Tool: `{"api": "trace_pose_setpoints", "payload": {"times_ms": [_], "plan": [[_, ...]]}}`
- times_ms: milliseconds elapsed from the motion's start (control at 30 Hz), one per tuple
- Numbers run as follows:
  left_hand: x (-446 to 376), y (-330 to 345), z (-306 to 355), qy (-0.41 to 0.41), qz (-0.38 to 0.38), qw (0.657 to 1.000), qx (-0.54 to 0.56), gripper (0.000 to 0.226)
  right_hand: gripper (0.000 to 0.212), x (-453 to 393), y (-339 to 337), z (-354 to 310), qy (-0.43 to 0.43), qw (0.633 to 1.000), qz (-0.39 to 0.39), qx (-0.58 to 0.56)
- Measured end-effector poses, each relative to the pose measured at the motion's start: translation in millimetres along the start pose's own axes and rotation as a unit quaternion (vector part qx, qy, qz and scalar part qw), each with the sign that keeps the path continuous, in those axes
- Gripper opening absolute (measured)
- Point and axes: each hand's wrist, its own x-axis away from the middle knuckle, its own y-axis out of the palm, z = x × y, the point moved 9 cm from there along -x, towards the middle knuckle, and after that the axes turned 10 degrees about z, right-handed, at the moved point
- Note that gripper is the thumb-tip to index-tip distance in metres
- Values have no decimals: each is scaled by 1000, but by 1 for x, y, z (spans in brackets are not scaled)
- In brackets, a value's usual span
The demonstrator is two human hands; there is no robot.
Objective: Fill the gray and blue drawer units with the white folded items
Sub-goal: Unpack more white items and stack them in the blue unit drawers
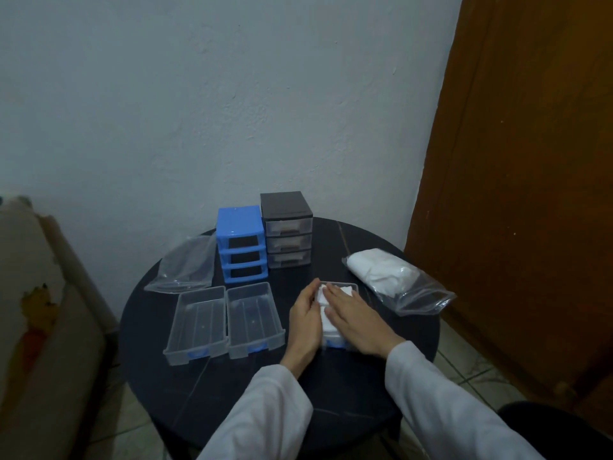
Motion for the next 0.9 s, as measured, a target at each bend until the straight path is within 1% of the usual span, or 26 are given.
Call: {"api": "trace_pose_setpoints", "payload": {"times_ms": [67,100,167,200,300,367,433,600,900], "plan": [[2,-2,4,12,3,1000,-20,42,47,2,-17,3,39,989,51,-131],[4,-2,5,18,5,999,-27,42,45,2,-25,7,56,980,88,-167],[11,-3,8,32,3,999,-41,43,44,5,-35,18,99,967,147,-184],[15,-3,10,47,-1,997,-57,44,45,7,-34,24,123,963,157,-183],[27,5,20,122,-30,982,-144,47,46,16,-28,35,181,952,153,-196],[30,10,20,138,-43,971,-190,49,43,19,-25,38,199,945,142,-217],[28,13,18,129,-47,969,-204,49,42,19,-22,37,205,942,128,-233],[19,15,18,107,-49,970,-215,50,49,9,-23,34,209,932,139,-261],[-18,8,22,76,6,976,-203,48,47,-32,-21,31,224,933,132,-250]]}}
